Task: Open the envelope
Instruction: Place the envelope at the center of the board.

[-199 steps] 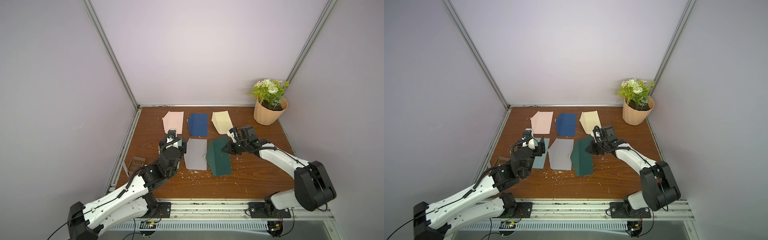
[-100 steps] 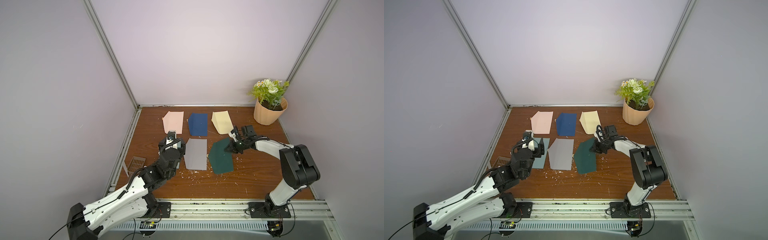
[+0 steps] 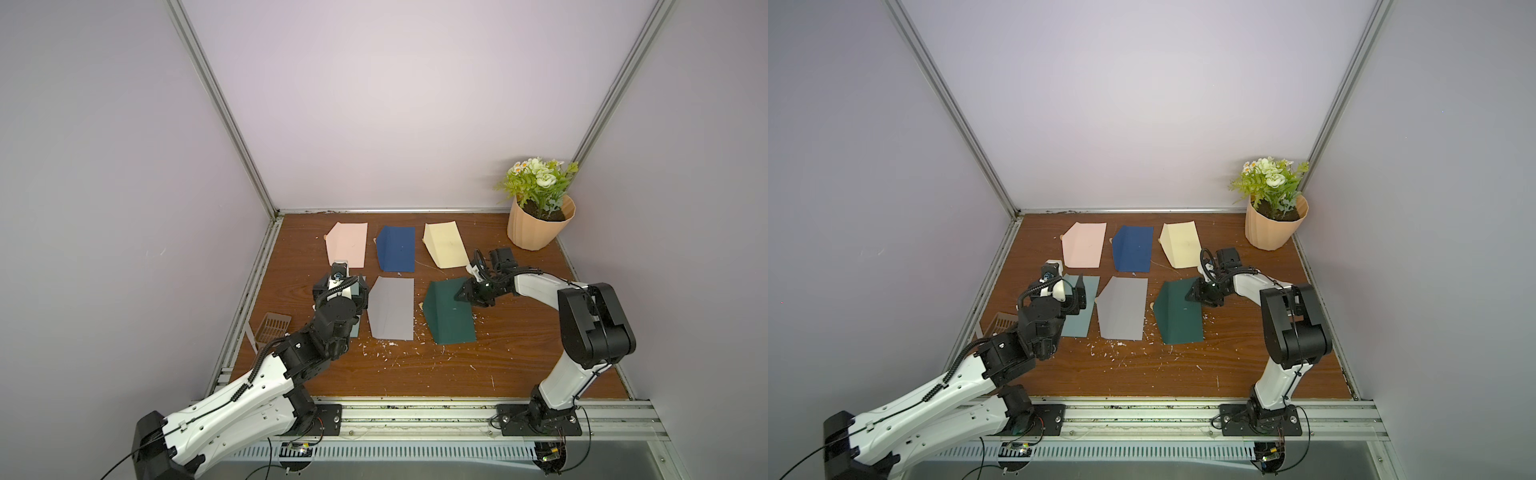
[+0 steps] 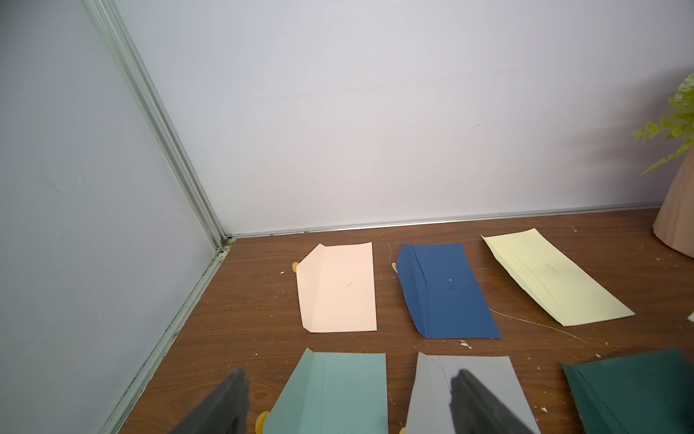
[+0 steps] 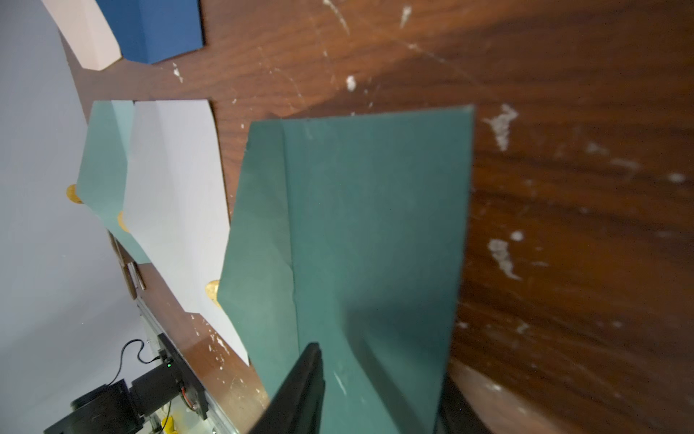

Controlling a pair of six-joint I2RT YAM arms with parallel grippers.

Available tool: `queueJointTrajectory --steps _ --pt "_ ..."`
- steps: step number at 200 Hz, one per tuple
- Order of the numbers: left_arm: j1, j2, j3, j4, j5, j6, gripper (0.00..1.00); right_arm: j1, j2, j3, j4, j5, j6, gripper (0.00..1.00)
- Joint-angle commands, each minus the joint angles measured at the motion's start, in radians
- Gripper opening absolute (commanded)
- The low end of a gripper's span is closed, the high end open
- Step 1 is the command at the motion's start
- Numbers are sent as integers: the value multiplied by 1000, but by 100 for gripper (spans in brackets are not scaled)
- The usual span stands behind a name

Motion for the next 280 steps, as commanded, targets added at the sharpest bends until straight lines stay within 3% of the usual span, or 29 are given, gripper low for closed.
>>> queueJointTrajectory --steps 1,26,53,63,86,115,138,166,194,220,241,260,274,280 --pt "14 -7 -6 -1 -17 1 85 -4 -31 8 -55 65 -9 62" --pt "15 -6 -7 -1 -18 1 86 -9 -50 -1 -71 133 4 80" --pt "36 -8 -11 0 -9 -10 99 -16 -127 -1 -89 200 24 86" --pt "70 -11 -17 5 22 -21 99 -16 -166 6 -98 237 27 88" --pt "245 -5 -47 60 148 -51 99 -16 -251 26 -93 358 14 91" --pt "563 84 -81 160 373 -122 99 -18 -327 -2 1 540 -9 91" --pt "736 193 -173 377 409 -131 99 -18 -391 -114 180 681 -42 92" --pt "749 349 -340 776 289 -4 99 -18 -507 -372 569 807 -84 97" --pt "759 535 -385 1021 326 57 99 -21 -541 -579 928 892 -185 99" --pt "760 638 -379 1166 359 133 100 -34 -461 -609 1052 978 -229 99" --pt "773 726 -391 1272 448 156 100 -71 -381 -610 1134 930 -267 99" --pt "774 732 -402 1284 500 163 100 -87 -308 -631 1244 962 -285 99" --pt "782 788 -449 1439 516 175 99 -108 -273 -661 1333 901 -285 98" --pt "782 770 -436 1382 520 165 99 -110 -252 -669 1362 892 -286 98"
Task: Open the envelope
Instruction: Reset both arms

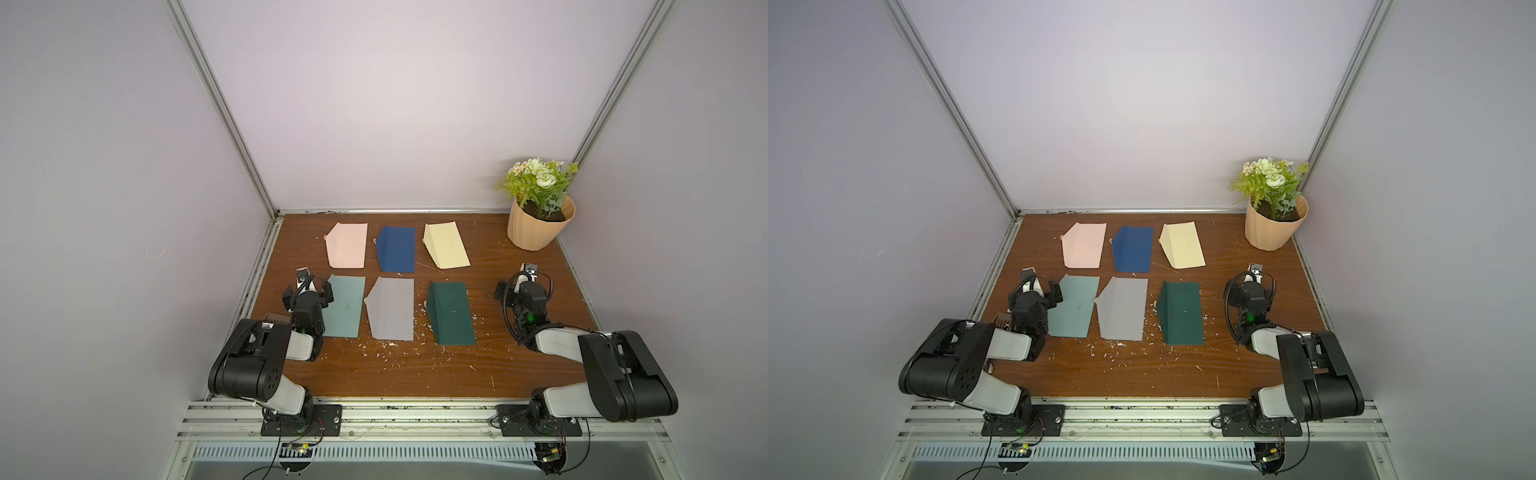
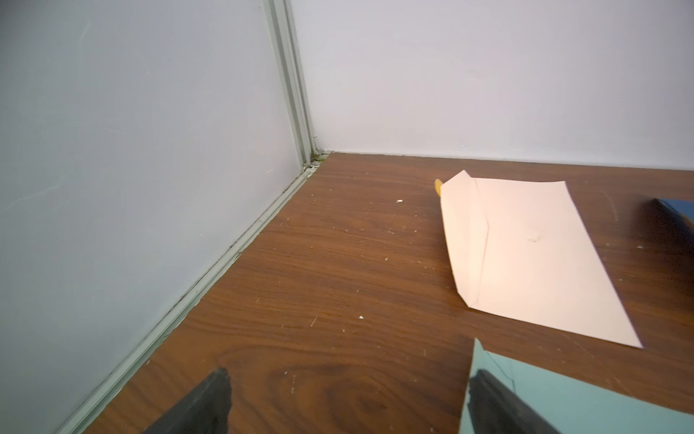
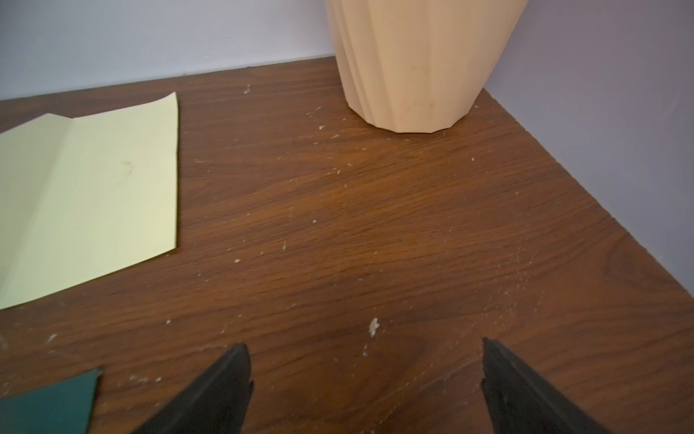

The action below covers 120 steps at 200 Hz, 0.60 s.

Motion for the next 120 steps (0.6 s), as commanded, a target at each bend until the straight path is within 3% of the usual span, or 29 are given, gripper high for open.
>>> queueJointTrajectory --steps 1,9,29,44,61,120 --pt "21 20 -23 157 63 29 99 -21 49 -32 256 -25 -39 98" --pt "22 5 -12 108 66 26 99 -22 61 -49 309 -43 -50 98" --pt "22 25 -28 179 62 33 99 -27 46 -99 344 -137 -78 98" --pt "22 23 -28 177 63 31 99 -26 119 -189 633 -132 -89 99" --pt "22 22 -31 179 62 32 99 -27 59 -168 487 -117 -72 99" --pt "21 22 -29 178 62 33 99 -27 97 -145 505 -113 -70 99"
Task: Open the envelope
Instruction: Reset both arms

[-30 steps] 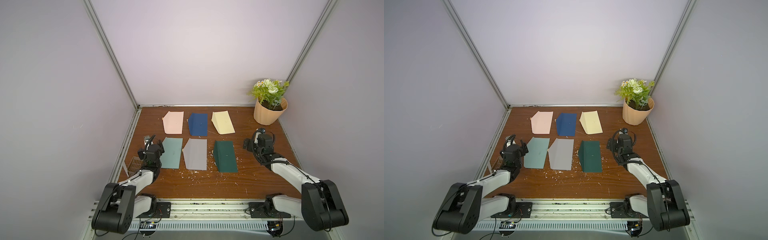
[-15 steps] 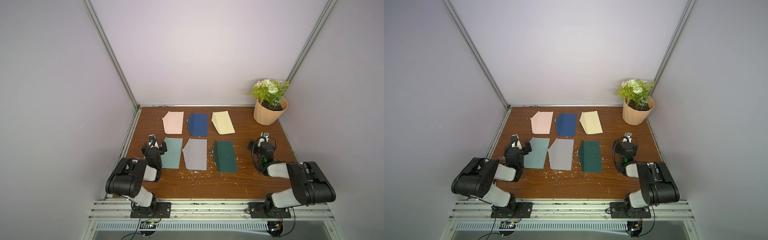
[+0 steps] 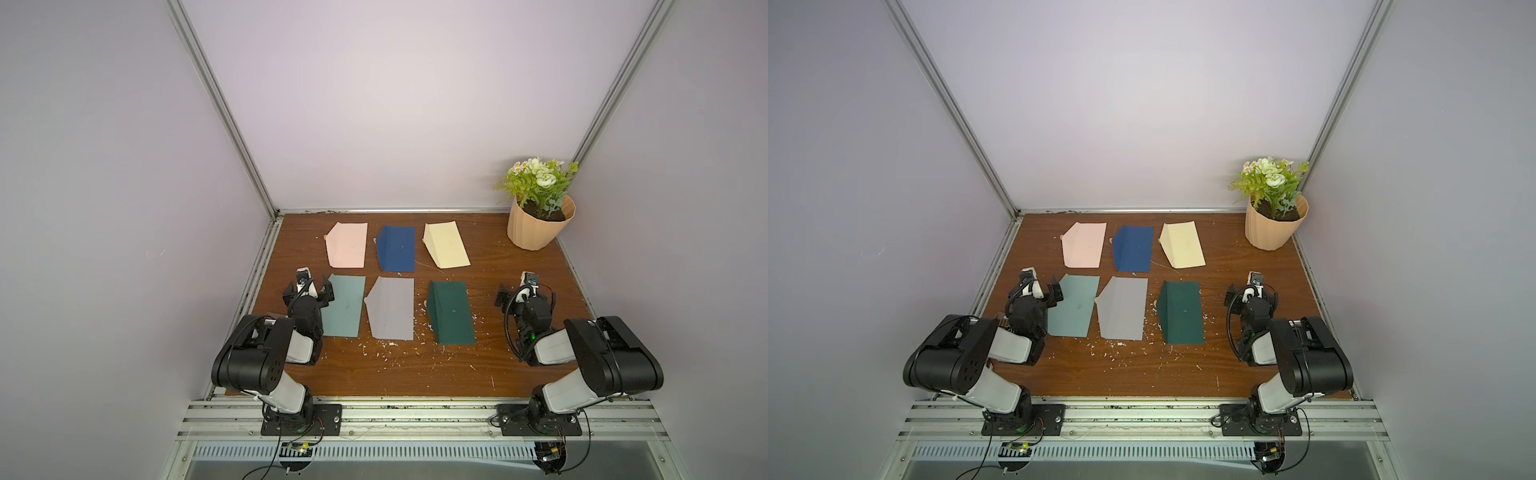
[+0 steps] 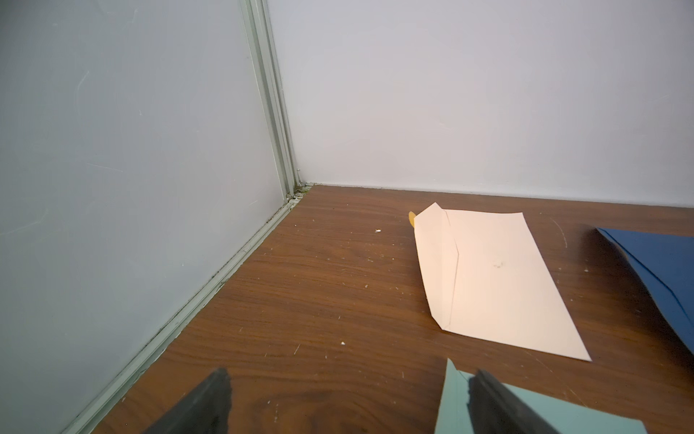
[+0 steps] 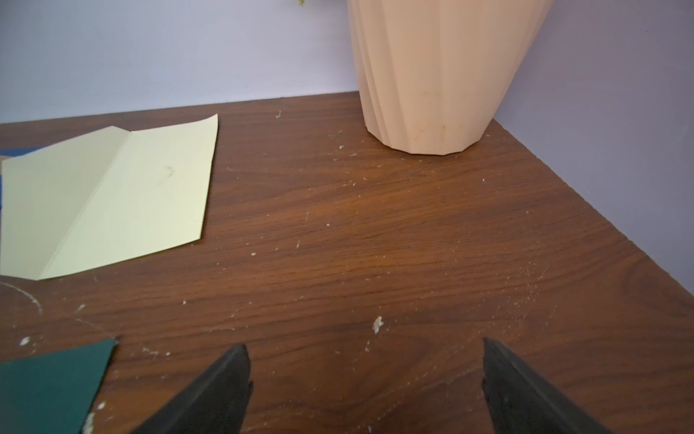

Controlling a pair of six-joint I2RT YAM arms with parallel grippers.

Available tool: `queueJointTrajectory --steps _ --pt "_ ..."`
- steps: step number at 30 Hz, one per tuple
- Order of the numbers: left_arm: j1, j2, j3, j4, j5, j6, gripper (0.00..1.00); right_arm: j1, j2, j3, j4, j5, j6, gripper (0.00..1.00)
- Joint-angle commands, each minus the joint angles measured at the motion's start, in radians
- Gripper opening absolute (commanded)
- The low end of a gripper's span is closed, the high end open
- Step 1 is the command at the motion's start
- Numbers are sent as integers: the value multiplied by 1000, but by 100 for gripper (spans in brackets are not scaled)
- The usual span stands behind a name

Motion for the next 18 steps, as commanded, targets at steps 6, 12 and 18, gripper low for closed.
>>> queueJointTrajectory --steps 6,12,18 --pt "14 5 -3 54 10 16 99 -3 -3 15 100 -8 -7 99" --pt "14 12 13 33 12 16 99 -3 -2 15 100 -8 -8 99" --pt "14 4 -2 49 9 15 99 -3 -3 15 100 -9 -8 99"
